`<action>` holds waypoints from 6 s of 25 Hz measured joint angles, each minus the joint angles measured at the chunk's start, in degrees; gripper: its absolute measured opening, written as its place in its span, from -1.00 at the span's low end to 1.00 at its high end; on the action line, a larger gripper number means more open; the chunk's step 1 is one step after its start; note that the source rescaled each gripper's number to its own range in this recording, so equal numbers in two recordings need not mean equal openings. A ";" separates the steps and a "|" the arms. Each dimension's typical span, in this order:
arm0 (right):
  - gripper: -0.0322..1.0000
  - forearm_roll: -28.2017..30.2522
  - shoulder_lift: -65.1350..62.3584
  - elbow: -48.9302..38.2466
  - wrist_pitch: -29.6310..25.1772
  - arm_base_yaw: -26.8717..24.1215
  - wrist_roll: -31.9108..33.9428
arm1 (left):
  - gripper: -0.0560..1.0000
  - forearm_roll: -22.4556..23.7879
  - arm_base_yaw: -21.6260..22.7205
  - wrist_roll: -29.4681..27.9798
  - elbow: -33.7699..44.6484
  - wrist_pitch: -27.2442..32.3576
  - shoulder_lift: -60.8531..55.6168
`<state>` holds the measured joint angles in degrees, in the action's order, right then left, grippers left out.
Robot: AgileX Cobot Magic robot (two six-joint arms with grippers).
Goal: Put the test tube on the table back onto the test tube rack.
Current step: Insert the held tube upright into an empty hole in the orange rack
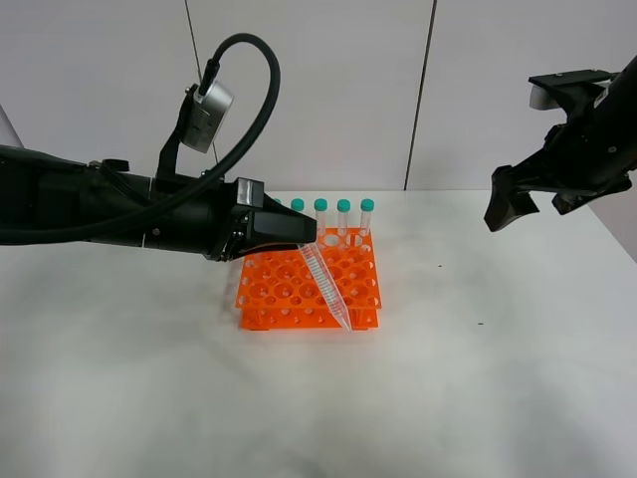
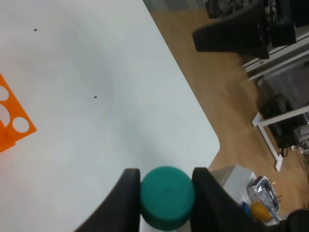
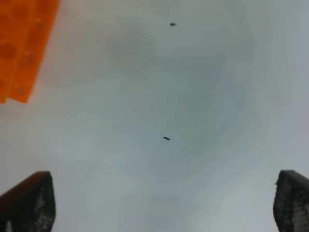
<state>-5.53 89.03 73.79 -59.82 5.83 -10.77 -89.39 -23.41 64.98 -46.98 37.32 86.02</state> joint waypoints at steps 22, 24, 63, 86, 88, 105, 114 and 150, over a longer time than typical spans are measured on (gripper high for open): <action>1.00 1.81 -15.06 -16.80 -9.71 -1.05 6.82 | -0.89 0.06 0.00 0.00 0.00 0.00 0.00; 1.00 1.81 -22.09 -21.70 -9.98 -1.05 6.88 | -0.89 0.06 0.00 0.00 0.00 0.00 0.00; 1.00 2.96 -89.33 -45.08 1.38 -1.05 7.13 | -0.89 0.65 1.27 -5.45 0.00 -0.21 -10.07; 1.00 2.96 -89.33 -45.08 1.38 -1.05 7.13 | -0.89 69.64 -10.90 -36.17 -1.33 -41.25 -19.86; 1.00 2.96 -89.33 -45.08 1.38 -1.05 7.13 | -0.89 77.92 -11.46 -44.34 -1.38 -46.01 -17.78; 1.00 3.03 -89.39 -45.08 1.38 -1.05 7.13 | -0.89 86.98 -11.15 -57.53 -11.35 -54.76 11.20; 1.00 3.05 -89.39 -45.08 1.38 -1.05 7.13 | -0.89 89.89 -6.01 -61.14 -12.67 -54.68 17.15; 1.00 3.10 -89.39 -45.08 1.38 -1.05 7.13 | -0.89 91.65 -3.92 -62.06 -12.90 -63.56 28.14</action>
<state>-2.43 -0.36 28.72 -58.44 4.78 -3.64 2.26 -27.33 2.92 -59.88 -26.24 114.17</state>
